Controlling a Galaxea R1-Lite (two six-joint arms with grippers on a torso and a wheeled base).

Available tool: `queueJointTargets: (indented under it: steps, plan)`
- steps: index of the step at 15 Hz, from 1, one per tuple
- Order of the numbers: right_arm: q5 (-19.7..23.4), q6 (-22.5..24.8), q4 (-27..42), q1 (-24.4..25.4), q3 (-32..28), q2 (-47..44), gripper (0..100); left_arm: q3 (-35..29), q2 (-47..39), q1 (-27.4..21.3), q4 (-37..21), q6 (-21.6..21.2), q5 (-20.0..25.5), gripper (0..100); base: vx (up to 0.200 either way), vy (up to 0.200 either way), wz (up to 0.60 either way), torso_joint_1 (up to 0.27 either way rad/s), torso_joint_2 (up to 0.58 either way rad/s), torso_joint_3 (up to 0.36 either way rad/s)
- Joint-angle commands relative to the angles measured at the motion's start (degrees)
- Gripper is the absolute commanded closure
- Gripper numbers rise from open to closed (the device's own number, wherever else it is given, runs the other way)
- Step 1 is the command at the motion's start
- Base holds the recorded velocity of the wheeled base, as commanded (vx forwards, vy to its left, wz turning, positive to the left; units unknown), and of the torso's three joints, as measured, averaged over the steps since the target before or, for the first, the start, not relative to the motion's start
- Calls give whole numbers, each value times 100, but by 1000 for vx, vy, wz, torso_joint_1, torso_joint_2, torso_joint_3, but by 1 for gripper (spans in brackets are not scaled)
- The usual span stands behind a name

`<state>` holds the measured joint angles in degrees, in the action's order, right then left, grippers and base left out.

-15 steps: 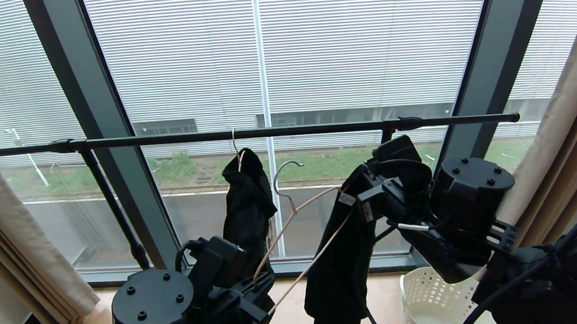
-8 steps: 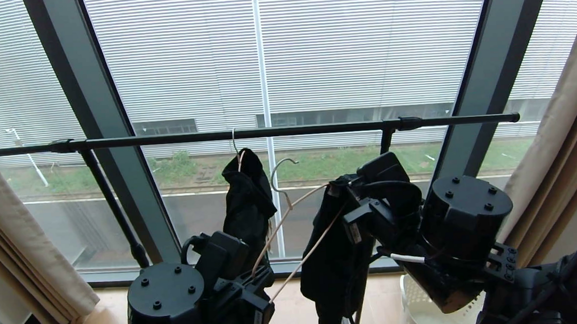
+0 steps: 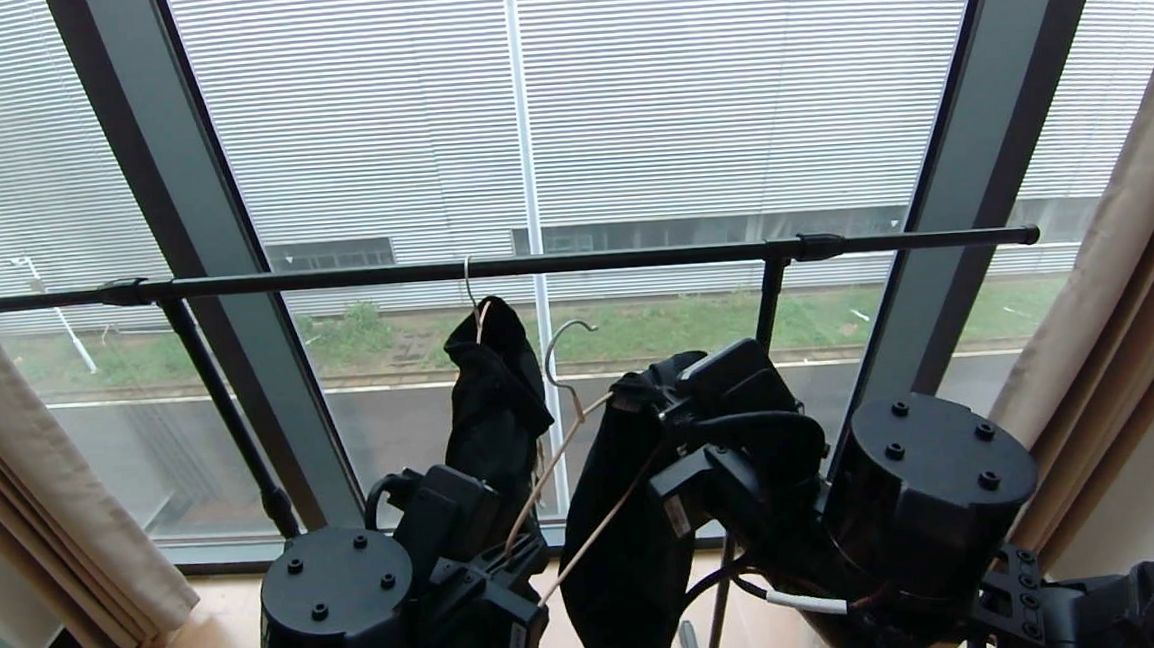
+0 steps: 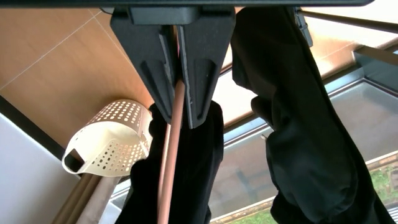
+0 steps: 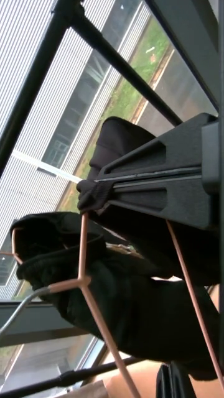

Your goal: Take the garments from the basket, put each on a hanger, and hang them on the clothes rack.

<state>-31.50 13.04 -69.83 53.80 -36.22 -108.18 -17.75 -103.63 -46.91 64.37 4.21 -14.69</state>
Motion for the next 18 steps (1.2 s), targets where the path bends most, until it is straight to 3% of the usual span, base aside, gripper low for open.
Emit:
queueJointTargets:
  steps: [1, 8, 18]
  plan:
    - [4, -30, 4, 149, 1, 25, 100, 17, -8, -11, 15, 1, 1, 100, 0, 0, 0, 0, 0, 0]
    - [-14, -320, 4, 342, -52, 218, 100, 79, -8, -90, 23, 1, 10, 100, 0, 0, 0, 0, 0, 0]
    - [-14, -311, 22, 465, 10, 289, 100, 175, -8, -125, 340, 1, 10, 100, 0, 0, 0, 0, 0, 0]
